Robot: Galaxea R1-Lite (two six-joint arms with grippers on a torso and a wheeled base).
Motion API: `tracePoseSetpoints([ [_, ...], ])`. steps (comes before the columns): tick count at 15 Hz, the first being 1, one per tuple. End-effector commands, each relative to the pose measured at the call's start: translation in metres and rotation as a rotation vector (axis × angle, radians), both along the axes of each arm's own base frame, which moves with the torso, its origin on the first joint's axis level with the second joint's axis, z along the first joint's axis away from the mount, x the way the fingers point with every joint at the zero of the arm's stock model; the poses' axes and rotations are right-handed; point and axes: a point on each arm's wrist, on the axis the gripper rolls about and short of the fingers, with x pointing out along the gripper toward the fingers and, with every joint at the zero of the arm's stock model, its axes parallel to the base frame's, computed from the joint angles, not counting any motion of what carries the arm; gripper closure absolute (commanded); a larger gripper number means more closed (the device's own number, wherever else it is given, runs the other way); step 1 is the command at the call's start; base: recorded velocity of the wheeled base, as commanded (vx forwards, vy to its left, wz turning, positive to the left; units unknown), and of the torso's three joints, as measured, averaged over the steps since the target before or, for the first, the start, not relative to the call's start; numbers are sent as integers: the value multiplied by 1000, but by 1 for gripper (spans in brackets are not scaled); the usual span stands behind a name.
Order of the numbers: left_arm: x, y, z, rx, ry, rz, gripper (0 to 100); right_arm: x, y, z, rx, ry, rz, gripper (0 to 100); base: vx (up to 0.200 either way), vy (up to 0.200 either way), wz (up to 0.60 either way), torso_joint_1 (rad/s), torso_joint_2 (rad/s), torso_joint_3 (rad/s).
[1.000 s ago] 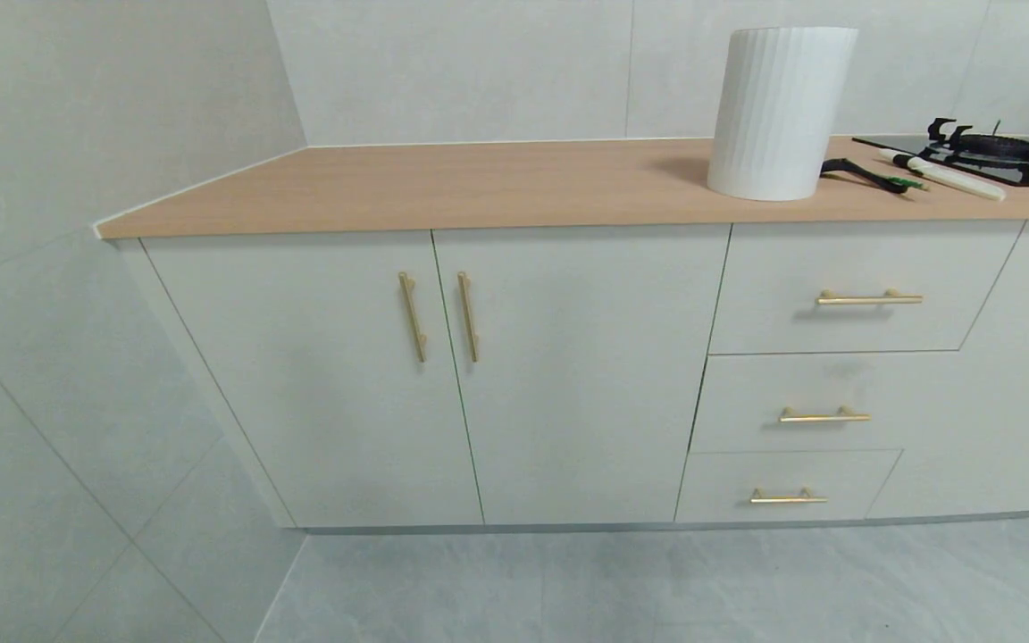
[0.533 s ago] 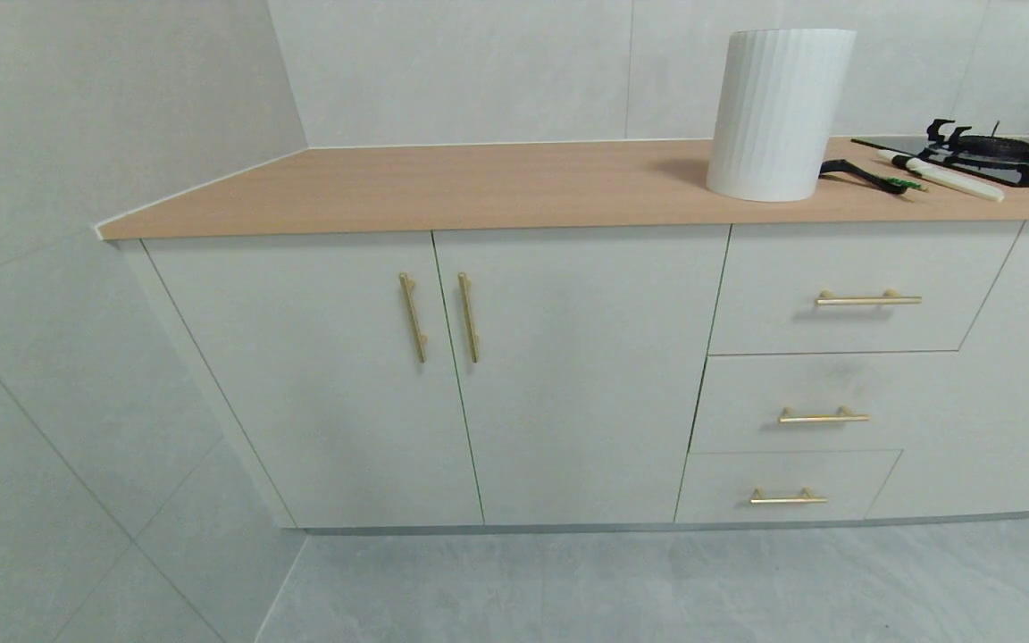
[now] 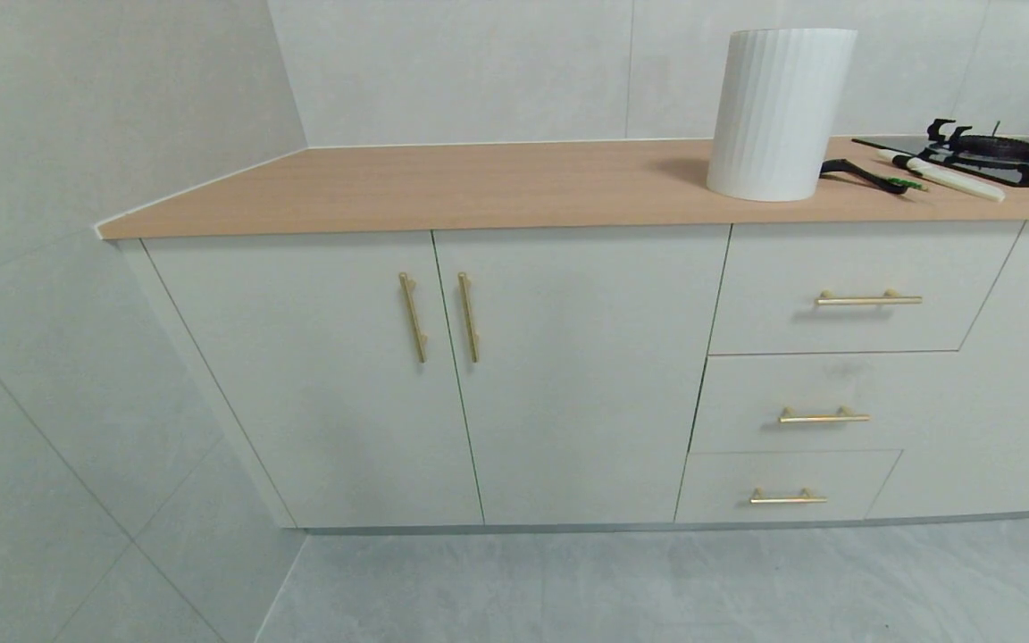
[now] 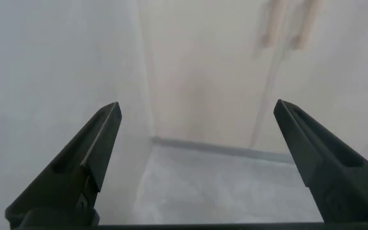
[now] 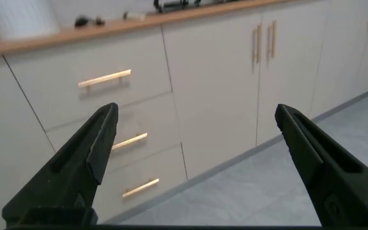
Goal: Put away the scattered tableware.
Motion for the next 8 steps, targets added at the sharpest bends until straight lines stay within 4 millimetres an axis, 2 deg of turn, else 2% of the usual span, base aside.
tracePoseSetpoints([
  [1, 9, -1, -16, 19, 52, -63, 0, 23, 2, -48, -25, 101, 84, 0, 0, 0, 0, 0, 0, 0],
  [4, 17, -2, -36, 35, 120, -90, 0, 26, 5, -60, -42, 187, 197, 0, 0, 0, 0, 0, 0, 0],
  [8, 18, -2, -36, 33, 104, -91, 0, 27, 9, -62, -38, 203, 388, 0, 0, 0, 0, 0, 0, 0],
])
